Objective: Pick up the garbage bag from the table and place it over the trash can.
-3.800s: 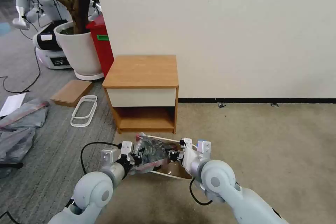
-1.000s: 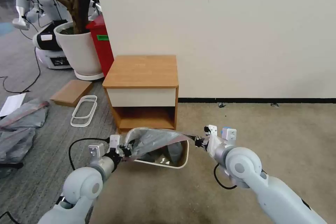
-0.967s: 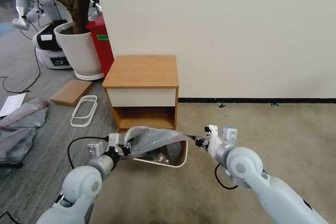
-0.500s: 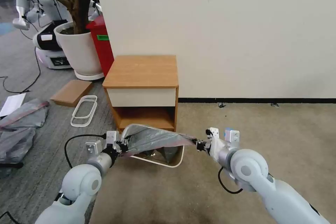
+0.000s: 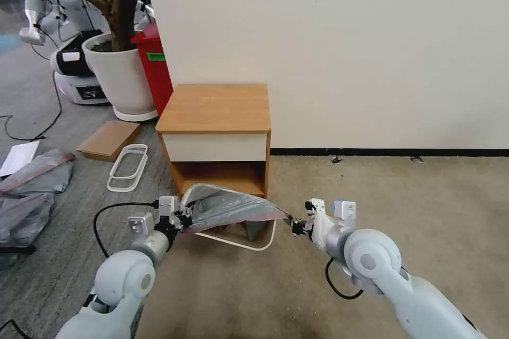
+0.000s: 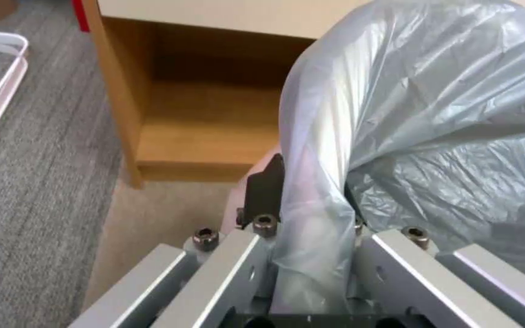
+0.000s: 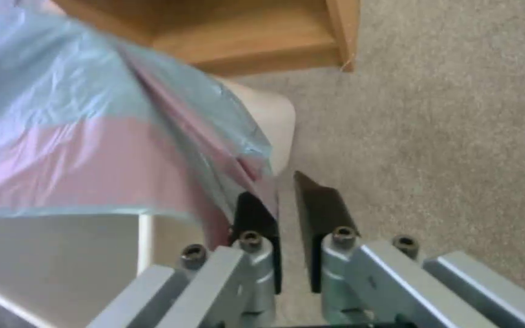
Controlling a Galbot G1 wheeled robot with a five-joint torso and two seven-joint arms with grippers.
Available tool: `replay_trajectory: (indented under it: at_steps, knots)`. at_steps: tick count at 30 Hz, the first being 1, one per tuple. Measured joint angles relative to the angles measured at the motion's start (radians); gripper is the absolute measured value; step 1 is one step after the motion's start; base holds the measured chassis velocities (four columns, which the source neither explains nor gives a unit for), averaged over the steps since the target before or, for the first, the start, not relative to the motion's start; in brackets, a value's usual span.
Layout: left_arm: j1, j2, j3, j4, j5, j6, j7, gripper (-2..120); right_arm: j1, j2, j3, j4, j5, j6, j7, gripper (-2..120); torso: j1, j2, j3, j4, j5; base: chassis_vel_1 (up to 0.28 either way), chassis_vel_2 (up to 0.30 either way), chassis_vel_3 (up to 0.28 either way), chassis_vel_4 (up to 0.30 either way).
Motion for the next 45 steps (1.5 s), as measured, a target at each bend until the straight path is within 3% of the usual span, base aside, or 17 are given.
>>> replay_trajectory:
  at_steps: [10, 12, 14, 16, 17, 19, 24, 34, 38, 41, 42, 45]
  knots:
    - [-0.007, -0.005, -0.005, -0.014, -0.100, 0.027, -0.011, 3, 0.015, 0.002, -0.055, -0.059, -0.233, 0.054, -0.067, 39, 0.000, 0.000, 0.000, 0.0002, 0.0001, 0.000, 0.000, 0.000, 0.000]
    - [-0.022, 0.000, -0.006, -0.014, -0.148, 0.038, -0.036, 3, 0.016, -0.009, -0.066, -0.066, -0.294, 0.084, -0.093, 51, 0.000, 0.000, 0.000, 0.0001, 0.0000, 0.000, 0.000, 0.000, 0.000]
    - [-0.028, 0.000, -0.005, -0.013, -0.166, 0.043, -0.053, 3, 0.016, -0.012, -0.069, -0.066, -0.313, 0.091, -0.101, 54, 0.000, 0.000, 0.000, 0.0001, 0.0001, 0.000, 0.000, 0.000, 0.000]
    - [-0.045, -0.006, 0.005, -0.006, -0.206, 0.065, -0.110, 3, 0.010, -0.018, -0.084, -0.067, -0.388, 0.121, -0.127, 65, 0.000, 0.000, 0.000, 0.0001, -0.0002, 0.000, 0.000, 0.000, 0.000]
    - [-0.045, -0.006, 0.005, -0.006, -0.206, 0.065, -0.110, 3, 0.010, -0.018, -0.084, -0.067, -0.388, 0.121, -0.127, 65, 0.000, 0.000, 0.000, 0.0001, -0.0002, 0.000, 0.000, 0.000, 0.000]
    - [-0.060, -0.015, 0.017, 0.008, -0.212, 0.073, -0.157, 3, 0.001, -0.023, -0.098, -0.070, -0.465, 0.155, -0.151, 78, 0.000, 0.000, 0.000, 0.0001, 0.0000, 0.000, 0.000, 0.000, 0.000]
    - [-0.074, -0.014, 0.020, 0.030, -0.164, 0.069, -0.163, 3, -0.016, -0.049, -0.101, -0.073, -0.564, 0.195, -0.215, 95, 0.000, 0.000, 0.000, 0.0000, 0.0001, 0.000, 0.000, 0.000, 0.000]
    - [-0.079, 0.009, 0.014, 0.050, -0.111, 0.053, -0.128, 3, -0.016, -0.073, -0.090, -0.091, -0.611, 0.236, -0.240, 100, 0.000, 0.000, 0.000, 0.0001, 0.0001, 0.000, 0.000, 0.000, 0.000]
    - [-0.078, 0.007, 0.012, 0.055, -0.104, 0.039, -0.123, 3, -0.012, -0.057, -0.036, -0.077, -0.516, 0.272, -0.201, 100, 0.000, 0.000, 0.000, 0.0000, 0.0002, 0.000, 0.000, 0.000, 0.000]
    - [-0.077, 0.007, 0.011, 0.059, -0.102, 0.034, -0.118, 3, 0.004, -0.013, 0.065, 0.035, -0.125, 0.256, -0.056, 99, 0.000, 0.000, 0.000, 0.0003, -0.0001, 0.000, 0.000, 0.000, 0.000]
    - [-0.077, 0.007, 0.011, 0.059, -0.102, 0.034, -0.118, 3, 0.004, -0.013, 0.065, 0.035, -0.125, 0.256, -0.056, 99, 0.000, 0.000, 0.000, 0.0003, -0.0001, 0.000, 0.000, 0.000, 0.000]
    - [-0.078, 0.000, 0.009, 0.060, -0.101, 0.030, -0.115, 3, 0.006, 0.041, 0.153, 0.134, 0.230, 0.209, 0.094, 96, 0.000, 0.000, 0.000, 0.0001, -0.0003, 0.000, 0.000, 0.000, 0.000]
